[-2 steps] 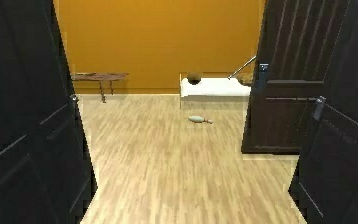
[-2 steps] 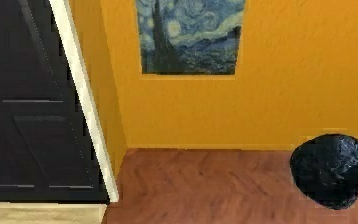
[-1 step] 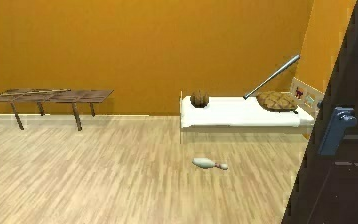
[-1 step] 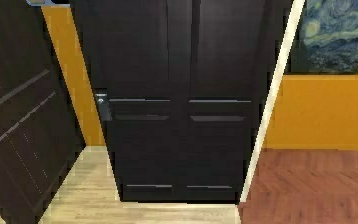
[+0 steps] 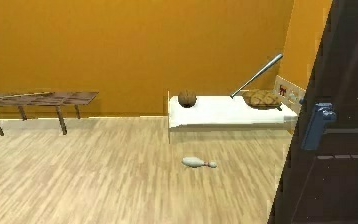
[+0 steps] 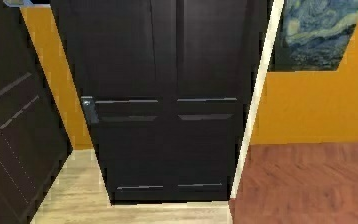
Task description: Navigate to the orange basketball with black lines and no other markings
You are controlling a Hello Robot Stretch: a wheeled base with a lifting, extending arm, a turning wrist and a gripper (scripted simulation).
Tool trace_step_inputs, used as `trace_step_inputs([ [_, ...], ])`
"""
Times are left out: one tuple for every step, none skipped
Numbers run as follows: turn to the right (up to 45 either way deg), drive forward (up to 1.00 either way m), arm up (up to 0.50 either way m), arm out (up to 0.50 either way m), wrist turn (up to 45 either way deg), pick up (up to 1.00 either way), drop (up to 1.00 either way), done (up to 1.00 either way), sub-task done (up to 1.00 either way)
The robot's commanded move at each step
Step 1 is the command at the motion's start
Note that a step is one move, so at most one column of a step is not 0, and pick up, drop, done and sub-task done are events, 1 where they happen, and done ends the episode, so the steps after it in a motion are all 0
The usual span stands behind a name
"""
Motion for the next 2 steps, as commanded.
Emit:
trace_step_inputs([
  [0.0, 0.5, 0.0, 0.0, 0.0, 0.0, 0.0, 0.0, 0.0],
  [-24.0, 0.0, 0.0, 0.0, 0.0, 0.0, 0.0, 0.0, 0.0],
])
